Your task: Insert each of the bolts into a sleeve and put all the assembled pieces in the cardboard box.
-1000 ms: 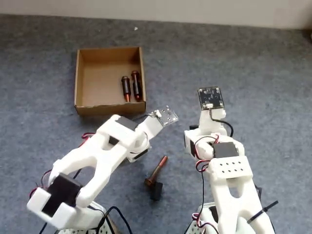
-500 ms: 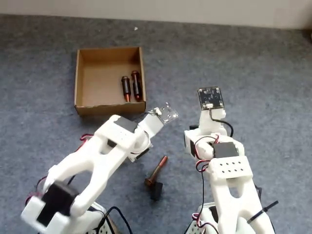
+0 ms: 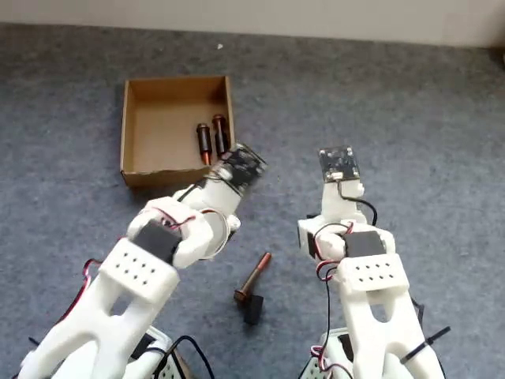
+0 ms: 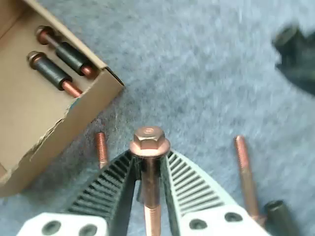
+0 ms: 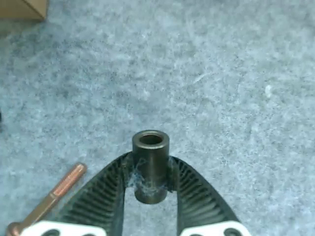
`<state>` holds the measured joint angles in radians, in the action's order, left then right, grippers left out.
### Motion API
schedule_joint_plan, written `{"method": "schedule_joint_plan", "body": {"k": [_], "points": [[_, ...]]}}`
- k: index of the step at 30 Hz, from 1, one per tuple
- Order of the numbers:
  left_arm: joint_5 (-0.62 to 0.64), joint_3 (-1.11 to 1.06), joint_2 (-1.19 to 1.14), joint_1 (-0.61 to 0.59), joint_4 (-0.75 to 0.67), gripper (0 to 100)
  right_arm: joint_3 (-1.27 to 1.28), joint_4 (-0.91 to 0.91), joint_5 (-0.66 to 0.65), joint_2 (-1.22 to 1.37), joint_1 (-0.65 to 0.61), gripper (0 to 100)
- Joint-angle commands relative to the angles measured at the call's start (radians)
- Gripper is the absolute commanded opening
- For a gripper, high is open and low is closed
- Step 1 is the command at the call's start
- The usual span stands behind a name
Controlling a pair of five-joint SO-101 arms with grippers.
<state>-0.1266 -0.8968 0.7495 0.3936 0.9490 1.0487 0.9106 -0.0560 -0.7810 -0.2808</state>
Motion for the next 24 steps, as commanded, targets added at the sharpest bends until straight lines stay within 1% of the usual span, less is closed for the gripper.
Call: {"method": "schedule_joint_plan", "body": {"k": [1, 4, 6, 11, 12, 14, 18, 20, 24], "points": [[0.184, -0.015, 0.176, 0.004, 0.002, 1, -0.01, 0.01, 0.009, -0.107, -0.082, 0.5], [0.189, -0.051, 0.275, 0.004, 0.0, 1, -0.005, 0.005, 0.06, -0.237, -0.153, 0.5], [0.19, -0.076, 0.346, 0.004, -0.009, 1, 0.024, 0.005, 0.101, -0.329, -0.177, 0.5], [0.193, -0.151, 0.524, -0.059, -0.106, 1, 0.137, -0.082, 0.114, -0.507, -0.188, 0.5], [0.213, -0.17, 0.556, -0.076, -0.132, 1, 0.168, -0.107, 0.114, -0.53, -0.188, 0.5], [0.292, -0.199, 0.621, -0.108, -0.176, 1, 0.213, -0.15, 0.112, -0.567, -0.188, 0.5], [0.434, -0.231, 0.74, -0.139, -0.215, 1, 0.266, -0.214, 0.112, -0.619, -0.189, 0.5], [0.494, -0.236, 0.792, -0.139, -0.218, 1, 0.289, -0.245, 0.112, -0.636, -0.216, 0.5], [0.606, -0.231, 0.886, -0.133, -0.221, 1, 0.354, -0.305, 0.107, -0.664, -0.306, 0.5]]}}
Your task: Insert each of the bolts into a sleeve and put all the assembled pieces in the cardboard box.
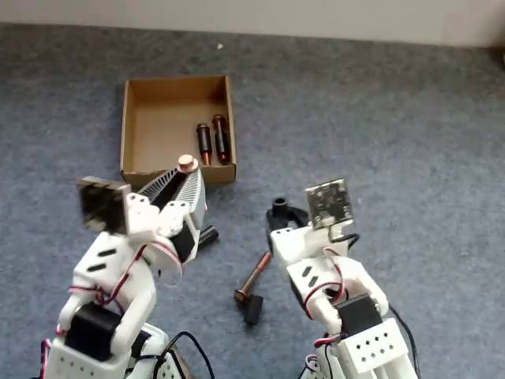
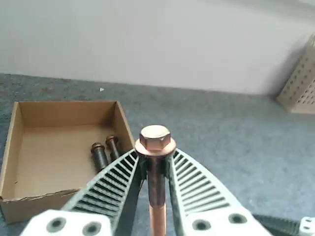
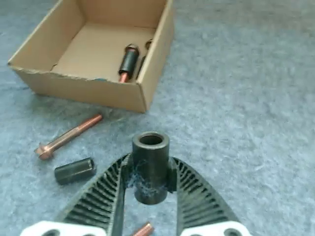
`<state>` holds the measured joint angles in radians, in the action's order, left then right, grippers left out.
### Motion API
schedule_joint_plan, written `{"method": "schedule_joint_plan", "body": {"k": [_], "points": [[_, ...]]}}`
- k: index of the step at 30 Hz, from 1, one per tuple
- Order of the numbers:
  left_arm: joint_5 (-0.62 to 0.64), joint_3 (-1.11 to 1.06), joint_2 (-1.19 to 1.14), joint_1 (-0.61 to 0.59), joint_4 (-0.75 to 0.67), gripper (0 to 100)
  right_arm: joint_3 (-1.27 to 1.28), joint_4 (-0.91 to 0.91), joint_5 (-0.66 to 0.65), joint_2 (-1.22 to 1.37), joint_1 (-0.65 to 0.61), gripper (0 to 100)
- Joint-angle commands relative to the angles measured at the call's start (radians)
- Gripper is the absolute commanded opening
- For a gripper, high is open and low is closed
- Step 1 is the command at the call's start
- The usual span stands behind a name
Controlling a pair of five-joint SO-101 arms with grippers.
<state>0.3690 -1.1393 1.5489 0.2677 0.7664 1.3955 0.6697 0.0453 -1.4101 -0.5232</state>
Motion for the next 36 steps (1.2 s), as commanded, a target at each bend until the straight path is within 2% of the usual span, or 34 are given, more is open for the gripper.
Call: {"method": "schedule_joint_plan", "body": {"k": [1, 5, 15, 21, 31, 36], "points": [[0.138, 0.012, 0.11, -0.007, -0.038, 1, 0.024, -0.082, -0.015, -0.042, -0.082, 0.5], [0.203, -0.001, 0.18, -0.005, -0.037, 1, 0.097, -0.165, -0.126, -0.088, -0.156, 0.5], [0.206, -0.101, 0.271, 0.007, -0.034, 1, 0.302, -0.364, -0.327, -0.288, -0.291, 0.5], [0.199, -0.148, 0.271, 0.116, -0.032, 1, 0.326, -0.364, -0.341, -0.363, -0.297, 0.5], [0.19, -0.179, 0.271, 0.127, -0.031, 1, 0.34, -0.363, -0.341, -0.381, -0.295, 0.5], [0.038, -0.18, 0.271, 0.202, 0.074, 1, 0.34, -0.363, -0.339, -0.381, -0.292, 0.5]]}}
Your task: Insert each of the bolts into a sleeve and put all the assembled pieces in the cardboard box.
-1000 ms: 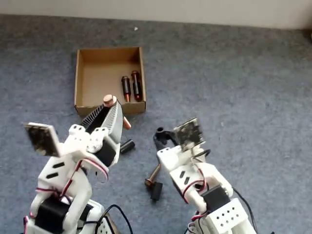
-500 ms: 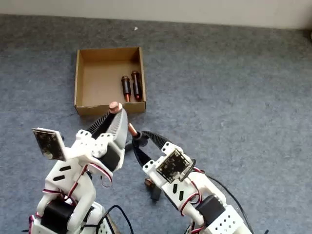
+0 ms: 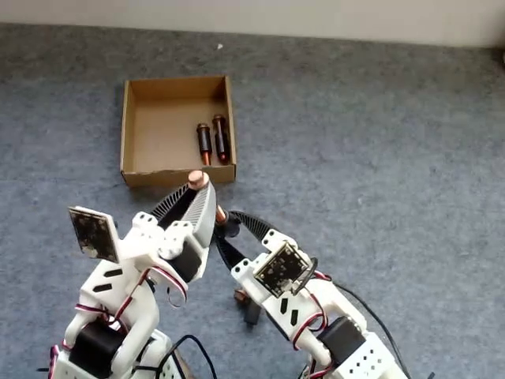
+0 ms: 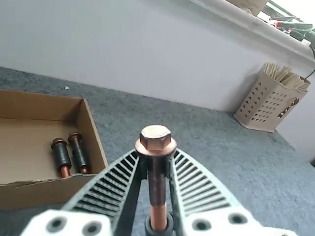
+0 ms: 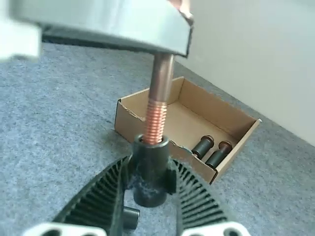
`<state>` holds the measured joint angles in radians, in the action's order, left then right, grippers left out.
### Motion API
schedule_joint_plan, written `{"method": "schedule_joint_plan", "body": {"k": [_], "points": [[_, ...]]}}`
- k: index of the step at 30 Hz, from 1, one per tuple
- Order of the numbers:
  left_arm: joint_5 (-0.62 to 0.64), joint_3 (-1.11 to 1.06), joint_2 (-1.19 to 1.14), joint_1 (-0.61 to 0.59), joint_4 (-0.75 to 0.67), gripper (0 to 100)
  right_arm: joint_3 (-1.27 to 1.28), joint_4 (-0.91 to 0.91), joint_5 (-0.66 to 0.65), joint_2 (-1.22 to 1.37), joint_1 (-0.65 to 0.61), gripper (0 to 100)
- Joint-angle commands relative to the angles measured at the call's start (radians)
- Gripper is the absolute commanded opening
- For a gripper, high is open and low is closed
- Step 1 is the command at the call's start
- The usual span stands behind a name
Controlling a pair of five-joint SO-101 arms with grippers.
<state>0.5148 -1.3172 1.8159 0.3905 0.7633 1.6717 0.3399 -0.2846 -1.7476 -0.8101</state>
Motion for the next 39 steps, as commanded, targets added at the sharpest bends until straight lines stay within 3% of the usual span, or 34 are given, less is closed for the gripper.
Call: {"method": "schedule_joint_plan", "body": {"k": [1, 4, 10, 20, 25, 31, 39], "points": [[-0.14, -0.002, 0.004, 0.107, 0.106, 1, 0.064, -0.031, -0.009, -0.044, -0.005, 0.5], [-0.212, 0.004, 0.004, 0.139, 0.181, 6, 0.065, -0.03, -0.008, -0.044, -0.004, 0.5], [-0.167, 0.007, 0.004, 0.108, 0.279, 25, 0.065, -0.028, -0.006, -0.044, -0.004, 0.5], [-0.21, 0.13, 0.004, -0.03, 0.381, 25, 0.067, 0.07, -0.005, -0.044, -0.001, 0.5], [-0.238, 0.177, 0.005, -0.074, 0.454, 25, 0.067, 0.077, -0.005, -0.044, 0.058, 0.5], [-0.238, 0.168, 0.005, -0.274, 0.537, 25, 0.059, 0.077, 0.081, -0.044, 0.119, 0.5], [-0.239, 0.061, 0.005, -0.596, 0.549, 24, 0.053, 0.077, 0.086, -0.035, 0.148, 0.5]]}}
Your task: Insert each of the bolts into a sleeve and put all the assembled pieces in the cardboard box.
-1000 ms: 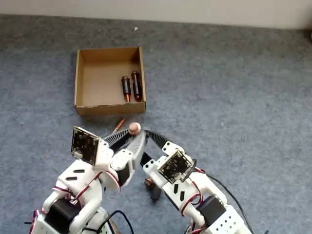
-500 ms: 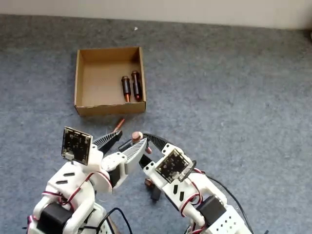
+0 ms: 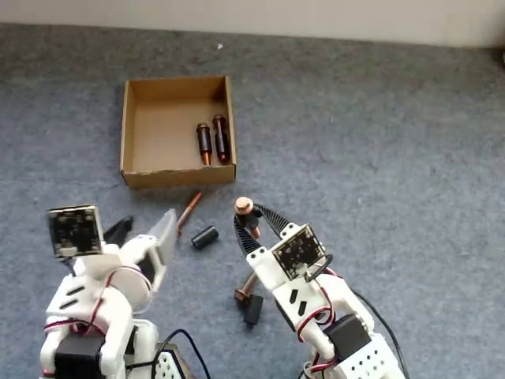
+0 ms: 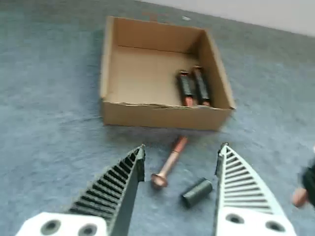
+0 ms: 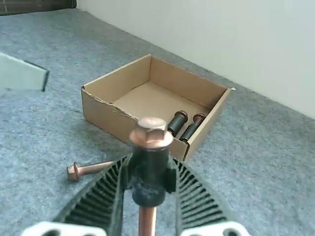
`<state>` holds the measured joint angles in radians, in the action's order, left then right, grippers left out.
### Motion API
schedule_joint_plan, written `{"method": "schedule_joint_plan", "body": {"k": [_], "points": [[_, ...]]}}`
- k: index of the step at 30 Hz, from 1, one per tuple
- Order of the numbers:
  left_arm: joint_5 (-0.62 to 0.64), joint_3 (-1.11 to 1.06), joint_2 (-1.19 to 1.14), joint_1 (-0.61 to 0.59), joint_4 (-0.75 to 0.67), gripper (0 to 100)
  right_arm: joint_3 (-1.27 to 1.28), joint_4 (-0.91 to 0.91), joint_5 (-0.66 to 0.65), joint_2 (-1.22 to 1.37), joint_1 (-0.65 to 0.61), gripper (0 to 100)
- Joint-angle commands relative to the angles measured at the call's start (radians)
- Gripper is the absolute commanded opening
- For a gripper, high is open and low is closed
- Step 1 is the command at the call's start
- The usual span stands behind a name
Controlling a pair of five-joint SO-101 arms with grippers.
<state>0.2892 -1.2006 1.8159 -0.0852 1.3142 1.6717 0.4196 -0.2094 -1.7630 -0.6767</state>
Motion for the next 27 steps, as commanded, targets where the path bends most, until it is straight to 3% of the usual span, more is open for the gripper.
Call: {"method": "schedule_joint_plan", "body": {"k": [1, 7, 15, 27], "points": [[-0.014, -0.084, 0.005, -0.134, -0.002, 23, 0.05, -0.002, 0.011, -0.019, 0.015, 0.5], [-0.161, -0.242, 0.005, -0.147, -0.003, 0, -0.07, -0.002, 0.011, -0.018, 0.015, 0.5], [-0.18, -0.36, 0.005, -0.148, -0.005, 1, -0.303, -0.051, 0.006, 0.202, 0.01, 0.5], [-0.181, -0.495, 0.005, -0.15, -0.203, 1, -0.727, -0.47, 0.011, 1.124, 0.01, 0.5]]}}
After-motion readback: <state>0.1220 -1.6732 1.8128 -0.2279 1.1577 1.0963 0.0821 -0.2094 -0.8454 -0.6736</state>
